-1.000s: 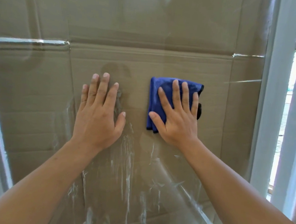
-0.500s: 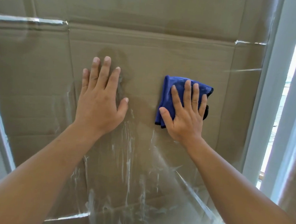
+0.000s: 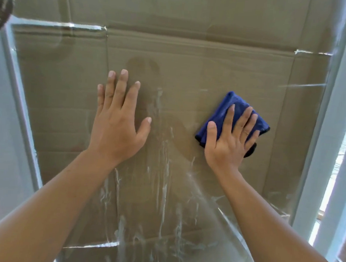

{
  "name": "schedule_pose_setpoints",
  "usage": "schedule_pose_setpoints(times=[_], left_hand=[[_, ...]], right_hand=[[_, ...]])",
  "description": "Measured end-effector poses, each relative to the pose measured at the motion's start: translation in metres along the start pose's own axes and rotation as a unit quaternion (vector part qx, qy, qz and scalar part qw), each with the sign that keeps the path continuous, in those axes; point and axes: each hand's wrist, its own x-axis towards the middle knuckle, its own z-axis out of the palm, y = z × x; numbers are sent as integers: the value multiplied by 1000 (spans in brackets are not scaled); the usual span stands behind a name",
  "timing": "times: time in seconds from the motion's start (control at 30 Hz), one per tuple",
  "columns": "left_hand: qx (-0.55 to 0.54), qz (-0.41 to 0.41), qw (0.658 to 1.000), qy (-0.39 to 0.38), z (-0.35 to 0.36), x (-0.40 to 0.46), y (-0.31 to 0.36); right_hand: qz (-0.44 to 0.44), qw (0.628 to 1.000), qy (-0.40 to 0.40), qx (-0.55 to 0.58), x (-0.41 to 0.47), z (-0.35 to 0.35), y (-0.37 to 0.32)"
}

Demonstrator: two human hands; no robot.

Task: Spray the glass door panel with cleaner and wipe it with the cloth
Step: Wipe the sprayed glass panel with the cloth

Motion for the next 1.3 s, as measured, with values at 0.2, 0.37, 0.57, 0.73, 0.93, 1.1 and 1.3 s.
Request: schedule_pose_setpoints(times=[0.2,0.37,0.57,0.73,0.93,1.1,1.3], left_hand=[[10,-37,999,3,-8,-9,-24],[16,-40,999,8,-13,-10,-39],[17,-43,999,9,-14,-18,-46],[11,-46,999,23,-12,-20,-48],[10,-48,998,27,-17,-21,-50],[16,-49,999,11,-21,-29,-58],[1,-56,998,20,-16,-41,-67]], right_hand=[[-170,985,-14,-13,0,2,-48],[-203,979,5,-25,14,-1,-34],[-29,999,-41,18,55,-11,-99],[-238,971,-28,-19,39,-5,-122],[-391,920,-26,-25,-5,2,-82],[-227,974,1,-28,-8,3,-47],[-167,986,-13,1,10,2,-114]])
